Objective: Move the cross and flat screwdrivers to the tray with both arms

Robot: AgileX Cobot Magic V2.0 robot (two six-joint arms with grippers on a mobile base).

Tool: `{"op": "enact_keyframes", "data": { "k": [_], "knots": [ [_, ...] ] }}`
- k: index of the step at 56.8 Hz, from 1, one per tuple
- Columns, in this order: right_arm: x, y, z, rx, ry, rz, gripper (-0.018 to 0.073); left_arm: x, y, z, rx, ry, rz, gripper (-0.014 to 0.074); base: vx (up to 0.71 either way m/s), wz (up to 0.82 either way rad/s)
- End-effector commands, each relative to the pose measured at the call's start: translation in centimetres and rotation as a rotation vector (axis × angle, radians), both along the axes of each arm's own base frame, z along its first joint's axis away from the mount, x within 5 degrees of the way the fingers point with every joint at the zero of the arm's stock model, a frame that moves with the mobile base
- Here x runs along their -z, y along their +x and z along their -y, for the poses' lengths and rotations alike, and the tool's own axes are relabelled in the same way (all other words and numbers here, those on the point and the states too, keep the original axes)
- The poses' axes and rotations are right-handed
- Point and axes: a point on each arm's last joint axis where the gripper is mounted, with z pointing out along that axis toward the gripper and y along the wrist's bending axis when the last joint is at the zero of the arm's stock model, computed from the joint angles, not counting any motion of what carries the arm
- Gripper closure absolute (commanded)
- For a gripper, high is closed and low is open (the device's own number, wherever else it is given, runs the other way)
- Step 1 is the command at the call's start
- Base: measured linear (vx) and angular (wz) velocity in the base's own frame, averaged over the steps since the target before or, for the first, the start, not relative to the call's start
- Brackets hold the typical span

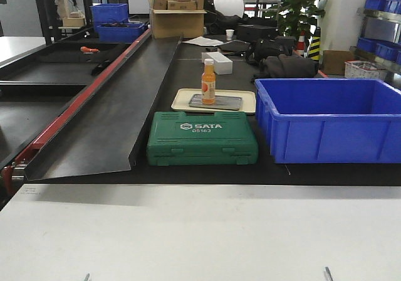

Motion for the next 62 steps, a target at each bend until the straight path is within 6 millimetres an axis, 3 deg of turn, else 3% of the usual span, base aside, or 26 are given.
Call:
{"op": "enact_keyframes", "data": {
  "k": [1,46,56,62],
  "knots": [
    [-0.5,0.0,0.1,0.009,-0.005,0.080,0.0567,-1.7,-0.1,0.0,0.007,-0.025,0.112,0.0594,0.00,0.00],
    [-0.8,0.0,0.1,0.010,-0.003,0.111,0.0567,-2.0,-0.1,0.0,0.008,-0.020,0.137,0.0594,0.00,0.00],
    [-3.0,-0.4,0.1,0.017,0.002,0.308,0.0567,-4.0,-0.5,0.1,0.020,-0.071,0.335,0.0594,0.00,0.00],
    [-6.5,-1.1,0.1,0.016,0.004,0.371,0.0567,-6.9,-1.3,0.0,0.043,-0.209,0.456,0.0594,0.00,0.00]
  ]
}}
